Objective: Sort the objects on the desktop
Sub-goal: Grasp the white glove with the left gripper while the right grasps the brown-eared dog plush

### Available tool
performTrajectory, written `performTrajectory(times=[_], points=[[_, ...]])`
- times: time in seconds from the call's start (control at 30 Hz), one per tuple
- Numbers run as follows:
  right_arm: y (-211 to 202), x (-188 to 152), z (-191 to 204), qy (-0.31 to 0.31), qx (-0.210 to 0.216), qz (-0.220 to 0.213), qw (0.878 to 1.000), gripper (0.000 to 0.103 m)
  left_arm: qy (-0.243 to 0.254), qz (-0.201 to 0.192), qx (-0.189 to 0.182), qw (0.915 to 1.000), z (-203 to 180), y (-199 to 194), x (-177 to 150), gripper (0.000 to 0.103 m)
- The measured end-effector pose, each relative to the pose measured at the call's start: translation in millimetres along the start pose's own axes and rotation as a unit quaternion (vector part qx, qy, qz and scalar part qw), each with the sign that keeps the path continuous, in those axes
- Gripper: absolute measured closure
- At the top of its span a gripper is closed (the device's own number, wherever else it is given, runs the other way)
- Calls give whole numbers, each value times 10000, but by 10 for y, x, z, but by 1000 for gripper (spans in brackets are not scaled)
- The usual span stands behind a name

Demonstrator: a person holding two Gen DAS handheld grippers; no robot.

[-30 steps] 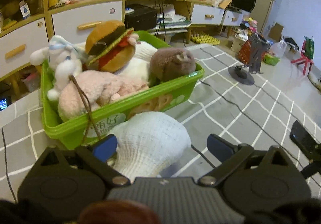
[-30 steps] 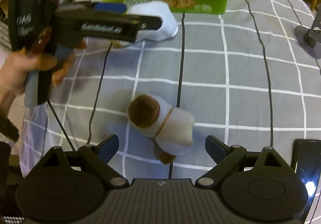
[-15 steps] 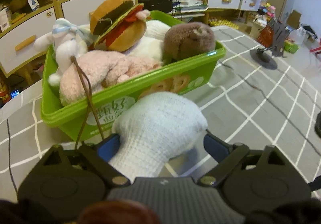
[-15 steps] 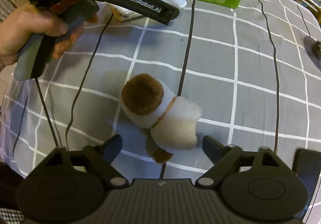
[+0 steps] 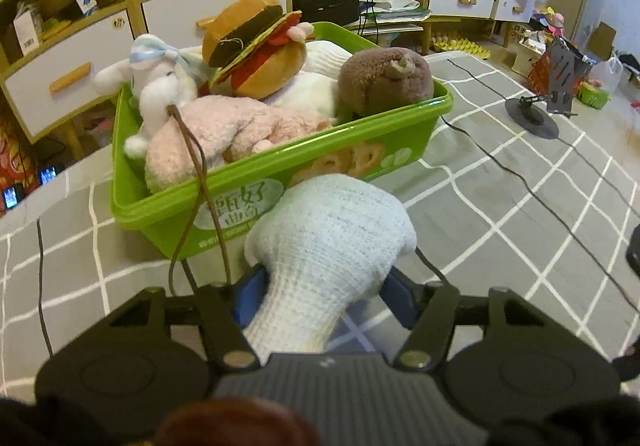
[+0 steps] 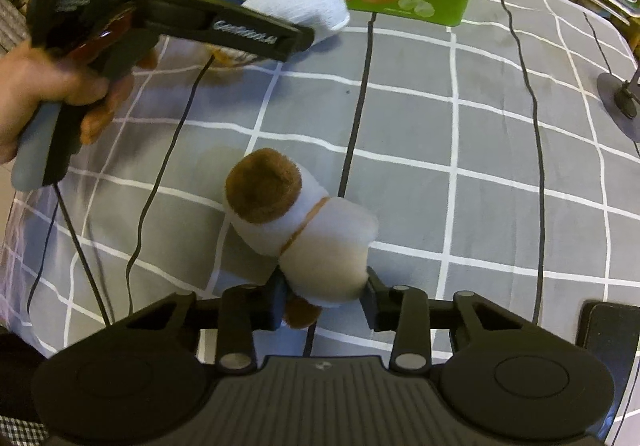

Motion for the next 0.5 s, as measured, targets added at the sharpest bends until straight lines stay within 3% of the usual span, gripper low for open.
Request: performTrajectory(times=[0.5], points=[[-267,118,-159,496,412,-349,9973,69,-437,-15,-248,9987,80,-275,-54,44]])
Point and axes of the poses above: each gripper's, at about its wrist camera, not at the fingertips, and y roughly the way its jaws point, z to its left, x to its top, the point moved 4 cm from there along y, roughly the way its jaws point, and after that the axes turned 7 degrees about z, right-handed, at the moved point
